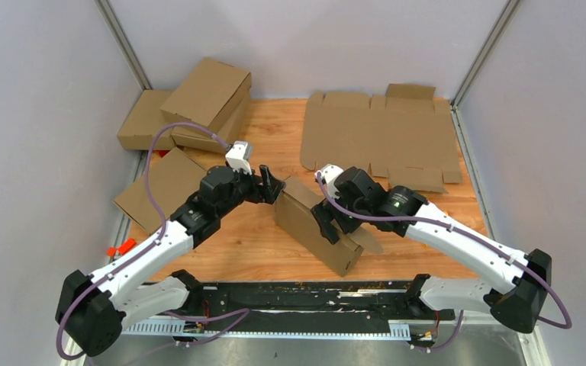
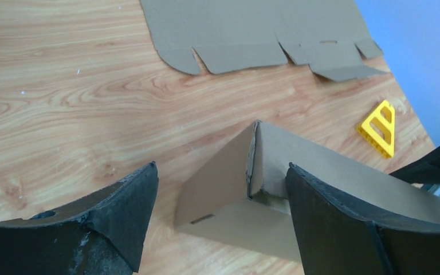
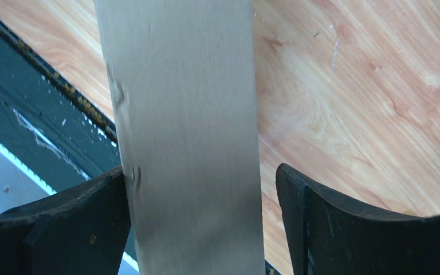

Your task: Fold the paper box

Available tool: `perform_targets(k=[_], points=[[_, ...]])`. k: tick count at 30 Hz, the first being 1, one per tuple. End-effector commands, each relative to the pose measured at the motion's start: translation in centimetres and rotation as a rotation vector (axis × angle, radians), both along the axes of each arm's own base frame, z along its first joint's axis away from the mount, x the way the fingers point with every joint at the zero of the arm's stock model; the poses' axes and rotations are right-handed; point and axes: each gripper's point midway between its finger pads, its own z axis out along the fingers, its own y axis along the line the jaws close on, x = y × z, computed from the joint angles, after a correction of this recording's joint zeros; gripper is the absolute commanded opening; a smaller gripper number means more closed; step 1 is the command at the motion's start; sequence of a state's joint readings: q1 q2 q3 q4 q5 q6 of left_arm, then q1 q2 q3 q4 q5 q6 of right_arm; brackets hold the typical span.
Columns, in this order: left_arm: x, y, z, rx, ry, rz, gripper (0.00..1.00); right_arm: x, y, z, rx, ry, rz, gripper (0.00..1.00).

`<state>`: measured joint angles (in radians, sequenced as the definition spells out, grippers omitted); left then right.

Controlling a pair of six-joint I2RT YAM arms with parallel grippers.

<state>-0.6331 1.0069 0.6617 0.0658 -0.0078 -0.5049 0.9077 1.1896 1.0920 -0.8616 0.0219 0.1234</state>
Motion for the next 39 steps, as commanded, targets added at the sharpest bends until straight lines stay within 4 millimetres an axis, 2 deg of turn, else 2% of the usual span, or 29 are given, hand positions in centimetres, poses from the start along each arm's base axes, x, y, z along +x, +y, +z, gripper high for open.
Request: perform_targets(k=[1, 3, 7, 9, 12, 16, 18, 21, 24, 27, 29, 31, 35, 39], points=[[-0.9, 0.6, 2.9, 0.083, -0.042, -0.052, 0.92, -1.8, -1.3, 0.2, -0.007, 0.0, 0.083, 0.86], [-1.2, 0.3, 4.9, 0.103, -0.062, -0.093, 0.99, -2.0, -1.6, 0.4, -0.014, -0.005, 0.096, 0.85], [-2.4, -1.0, 7.1, 0.134, -0.139, -0.242, 1.0, -2.3, -2.0, 0.6, -0.026, -0.003, 0.104, 0.84], [-2.9, -1.8, 7.7, 0.147, -0.202, -0.324, 1.0, -2.3, -2.4, 0.8, -0.039, 0.006, 0.077, 0.87], [-3.8, -4.1, 7.7, 0.142, -0.287, -0.5, 0.99, -2.2, -3.5, 1.2, -0.071, 0.004, 0.027, 0.89], [-4.5, -6.9, 8.5, 0.112, -0.392, -0.692, 0.96, -2.8, -4.3, 2.1, -0.066, 0.001, 0.02, 0.85], [-3.8, -7.8, 7.7, 0.123, -0.421, -0.724, 0.97, -2.9, -4.6, 2.2, -0.067, 0.005, 0.01, 0.82], [-3.7, -9.3, 5.4, 0.159, -0.407, -0.859, 0.98, -2.8, -4.8, 2.7, -0.078, -0.001, 0.004, 0.79], [-4.3, -10.4, 3.1, 0.162, -0.334, -0.993, 0.97, -2.6, -4.8, 2.9, -0.083, -0.016, 0.016, 0.77], [-5.6, -10.5, 1.4, 0.146, -0.251, -1.093, 0.91, -1.9, -5.0, 2.7, -0.114, -0.041, 0.013, 0.72], [-6.0, -10.3, 1.0, 0.144, -0.242, -1.101, 0.88, -1.1, -5.0, 2.7, -0.131, -0.068, -0.009, 0.71], [-6.2, -9.9, 1.6, 0.142, -0.283, -1.069, 0.88, -0.2, -4.7, 2.9, -0.124, -0.098, -0.034, 0.7], [-6.3, -9.3, 2.6, 0.137, -0.32, -1.001, 0.91, 1.1, -3.2, 3.9, -0.082, -0.145, -0.03, 0.67], [-6.5, -9.1, 2.7, 0.141, -0.282, -0.989, 0.94, 2.1, -2.7, 3.8, -0.113, -0.166, -0.014, 0.67]])
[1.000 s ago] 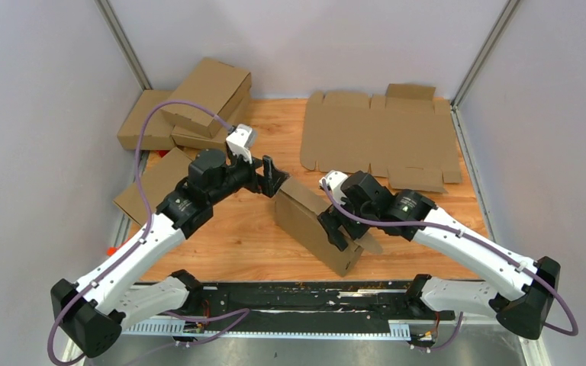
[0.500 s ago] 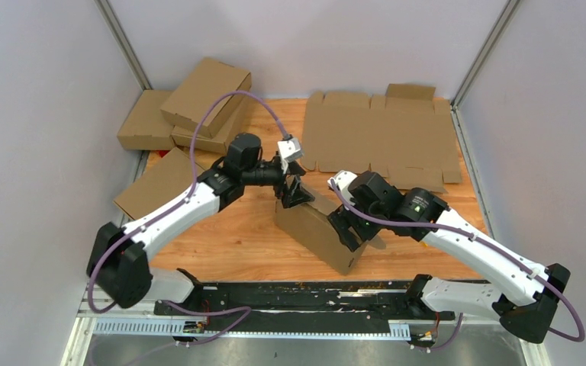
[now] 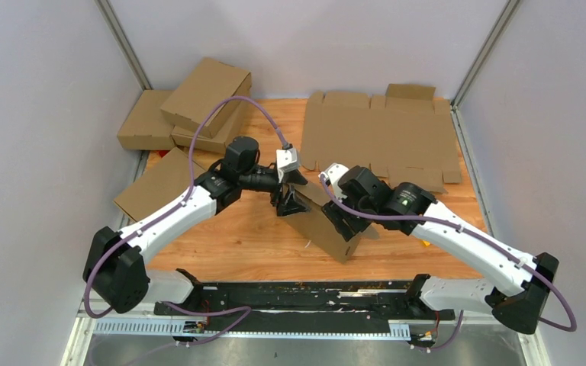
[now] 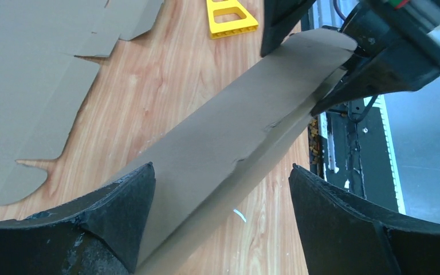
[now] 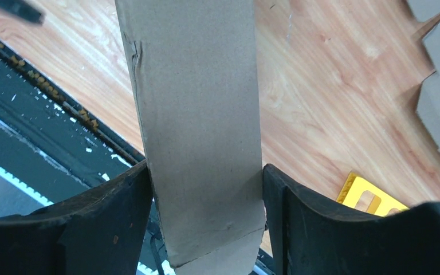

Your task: Fold the paper box

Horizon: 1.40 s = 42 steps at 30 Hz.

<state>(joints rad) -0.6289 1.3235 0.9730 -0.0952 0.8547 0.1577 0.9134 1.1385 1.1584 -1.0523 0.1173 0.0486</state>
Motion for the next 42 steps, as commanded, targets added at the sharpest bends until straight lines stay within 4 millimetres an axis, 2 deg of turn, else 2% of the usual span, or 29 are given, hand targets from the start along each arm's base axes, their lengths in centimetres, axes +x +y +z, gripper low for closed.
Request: perform_targets(k=[1, 5, 10, 14, 18, 21, 25, 30, 33, 38, 40, 42], points=[[-0.5, 0.1, 1.0, -0.008, 0.0, 0.002, 0.95, 3.1, 1.3, 2.1, 0.011, -0.122, -0.017, 0.68], [1.0, 0.4, -0.2, 0.047, -0.034, 0.066, 0.96, 2.9, 1.3, 2.0, 0.0, -0.101, -0.007, 0.76], [2.8, 0.1, -1.8, 0.117, -0.042, 0.092, 0.94, 2.3, 0.4, 2.8, 0.044, -0.109, -0.069, 0.93], [3.2, 0.0, -2.6, 0.143, -0.032, 0.096, 0.92, 1.2, -0.6, 3.7, 0.099, -0.106, -0.114, 0.95], [3.5, 0.2, -2.1, 0.148, -0.059, 0.135, 0.92, 0.3, -2.8, 3.9, 0.083, -0.096, -0.202, 0.93], [3.4, 0.4, -1.1, 0.13, -0.092, 0.16, 0.92, -0.5, -4.1, 3.0, 0.031, -0.062, -0.243, 0.89], [3.2, 0.7, 0.5, 0.09, -0.116, 0.198, 0.93, -0.2, -5.9, 2.3, -0.051, -0.08, -0.306, 0.84], [2.9, 1.0, 2.6, 0.03, -0.146, 0.227, 0.93, 1.1, -5.5, 2.7, -0.066, -0.138, -0.289, 0.71], [2.6, 1.2, 3.8, -0.014, -0.157, 0.243, 0.93, 2.2, -5.3, 2.7, -0.098, -0.179, -0.271, 0.69], [3.4, 2.6, 5.4, -0.05, -0.127, 0.39, 0.94, 2.3, -4.8, 2.3, -0.118, -0.175, -0.225, 0.65], [3.7, 3.5, 5.5, -0.054, -0.099, 0.468, 0.95, 2.0, -4.3, 2.4, -0.104, -0.178, -0.174, 0.6], [3.7, 4.3, 5.5, -0.062, -0.075, 0.528, 0.96, 1.9, -3.8, 2.7, -0.068, -0.195, -0.145, 0.6]])
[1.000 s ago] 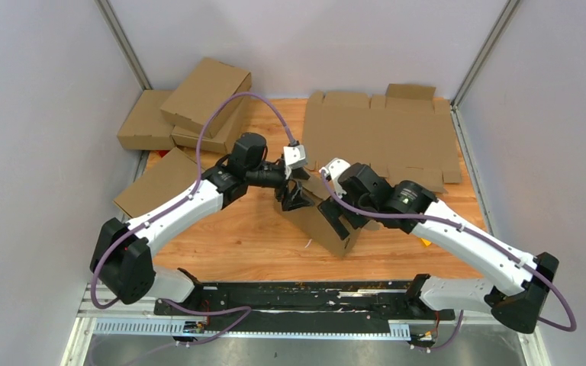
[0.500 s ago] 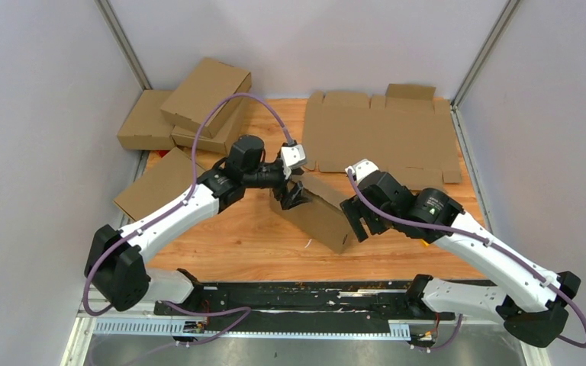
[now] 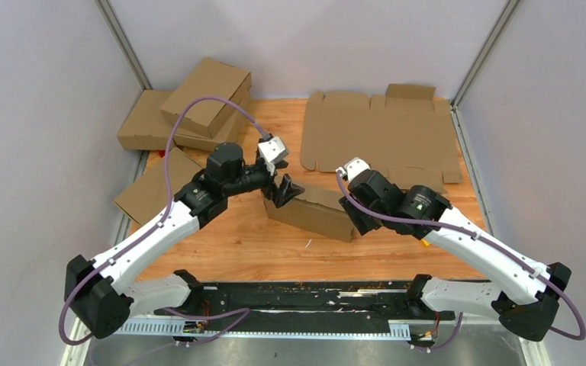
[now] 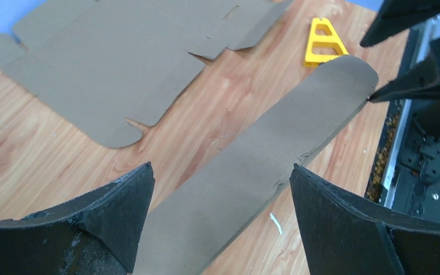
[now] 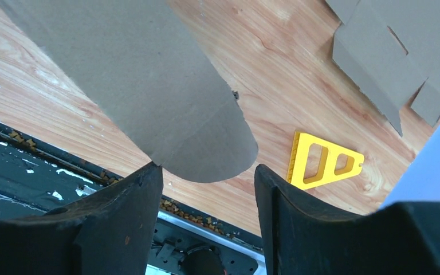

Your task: Fold the paper box

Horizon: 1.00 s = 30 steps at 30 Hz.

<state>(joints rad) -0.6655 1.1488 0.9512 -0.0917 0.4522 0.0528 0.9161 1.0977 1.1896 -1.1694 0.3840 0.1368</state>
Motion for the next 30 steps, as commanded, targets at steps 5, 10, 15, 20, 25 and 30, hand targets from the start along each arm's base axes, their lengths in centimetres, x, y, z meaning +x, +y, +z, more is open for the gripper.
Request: perform_targets(k=[5, 10, 15, 20, 25, 30], points=[[2.5, 5.6, 0.0, -0.084, 0.126, 0.445, 0.98, 0.4, 1.3, 1.5, 0.109, -0.091, 0.045, 0.76], [3.1, 9.4, -1.3, -0.16, 0.176, 0.643, 1.0, -0.6, 1.8, 3.7, 0.341, -0.127, -0.041, 0.9], [2.5, 10.4, -2.4, -0.153, 0.21, 0.658, 1.0, -1.0, -0.6, 3.5, 0.327, -0.157, -0.104, 0.96], [1.0, 11.0, -3.3, -0.182, 0.185, 0.635, 0.99, -1.7, -0.3, 3.9, 0.381, -0.15, -0.083, 0.95], [-0.1, 10.1, -3.9, -0.179, 0.131, 0.525, 0.95, -1.6, 0.2, 3.6, 0.38, -0.151, -0.044, 0.91], [0.3, 8.9, -4.6, -0.21, 0.134, 0.487, 0.95, -1.6, 0.6, 4.0, 0.419, -0.179, -0.019, 0.91]])
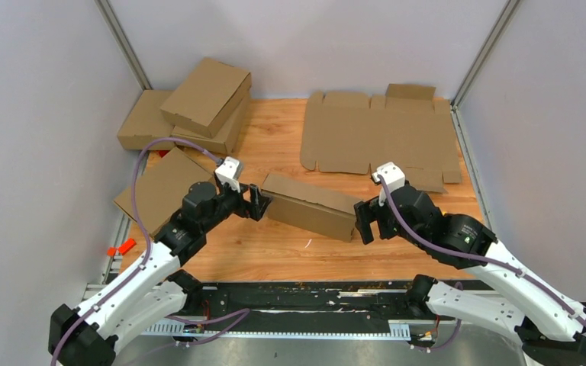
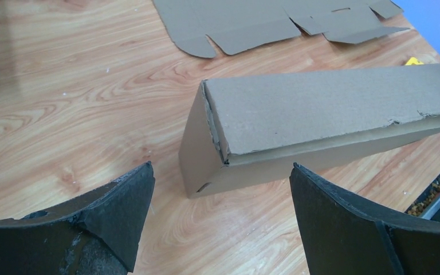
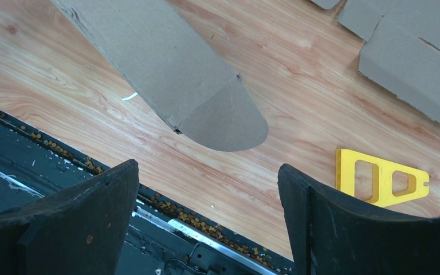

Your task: Fold the paper box

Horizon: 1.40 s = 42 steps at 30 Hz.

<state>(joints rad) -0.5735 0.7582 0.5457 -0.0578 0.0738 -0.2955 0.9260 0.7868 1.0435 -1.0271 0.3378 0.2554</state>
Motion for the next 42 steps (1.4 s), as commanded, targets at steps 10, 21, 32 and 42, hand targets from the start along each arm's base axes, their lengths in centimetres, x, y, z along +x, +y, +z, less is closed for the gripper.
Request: perform_targets(k=[10, 21, 32, 42], points=[[1.3, -1.7, 1.1, -0.27, 0.015, 0.054, 1.0, 0.5, 0.7, 2.1, 0.117, -0.106, 0.024, 0.91], [0.9, -1.3, 2.9, -0.17, 0.072, 0.054, 1.0, 0.2, 1.2, 2.5, 0.111, -0.115, 0.082, 0.91], [4.0, -2.1, 5.9, -0.096, 0.089, 0.092, 1.0, 1.2, 0.0, 1.4, -0.022, -0.088, 0.019, 0.92], [7.5, -3.9, 5.9, 0.009, 0.154, 0.037, 1.0, 2.7, 0.8, -1.1, -0.454, -0.141, 0.389, 0.92]])
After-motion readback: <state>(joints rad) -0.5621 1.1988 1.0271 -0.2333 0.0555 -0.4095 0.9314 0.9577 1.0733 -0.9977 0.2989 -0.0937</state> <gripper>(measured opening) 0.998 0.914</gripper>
